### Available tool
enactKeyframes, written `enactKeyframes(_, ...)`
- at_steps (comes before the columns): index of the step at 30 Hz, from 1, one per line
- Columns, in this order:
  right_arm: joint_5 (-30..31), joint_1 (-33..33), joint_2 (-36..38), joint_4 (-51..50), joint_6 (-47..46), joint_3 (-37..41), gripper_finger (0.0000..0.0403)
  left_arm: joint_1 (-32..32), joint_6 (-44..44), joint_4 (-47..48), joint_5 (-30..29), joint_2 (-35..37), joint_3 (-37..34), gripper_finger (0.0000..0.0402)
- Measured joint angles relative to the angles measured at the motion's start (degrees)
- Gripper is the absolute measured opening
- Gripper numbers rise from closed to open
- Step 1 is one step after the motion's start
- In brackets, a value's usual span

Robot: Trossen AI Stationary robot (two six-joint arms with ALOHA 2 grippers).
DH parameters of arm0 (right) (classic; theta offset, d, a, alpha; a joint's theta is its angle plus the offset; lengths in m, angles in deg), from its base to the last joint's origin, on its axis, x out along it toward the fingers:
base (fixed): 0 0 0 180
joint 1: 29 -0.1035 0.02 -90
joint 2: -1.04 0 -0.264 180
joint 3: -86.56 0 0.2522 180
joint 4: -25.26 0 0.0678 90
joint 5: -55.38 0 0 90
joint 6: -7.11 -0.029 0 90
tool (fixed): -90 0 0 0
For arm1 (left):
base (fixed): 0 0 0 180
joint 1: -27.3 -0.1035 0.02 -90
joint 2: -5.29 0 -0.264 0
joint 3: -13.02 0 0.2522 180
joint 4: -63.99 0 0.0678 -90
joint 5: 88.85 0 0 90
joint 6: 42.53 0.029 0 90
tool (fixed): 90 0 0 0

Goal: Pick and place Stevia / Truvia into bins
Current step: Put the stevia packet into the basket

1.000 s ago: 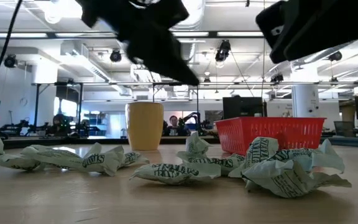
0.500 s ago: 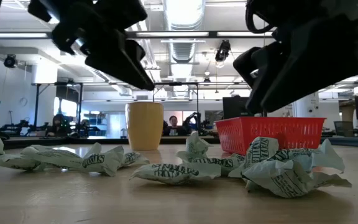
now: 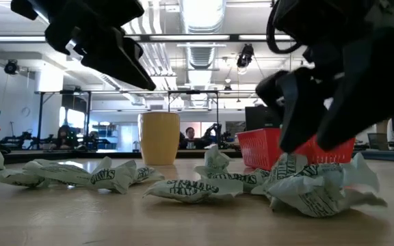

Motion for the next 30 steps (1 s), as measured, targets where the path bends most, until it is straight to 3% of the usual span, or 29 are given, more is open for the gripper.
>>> enactKeyframes(18, 0.22, 0.92, -0.62, -0.71, 0.13, 0.0, 0.0136, 0.0, 0.05, 0.0, 0.0, -0.53, -0.07, 0.0164)
enactKeyframes(30, 0.52, 0.92, -0.66, 2.23, 0.81, 0.0, 0.0148, 0.0, 0.08, 0.05, 0.0, -0.53, -0.07, 0.0164)
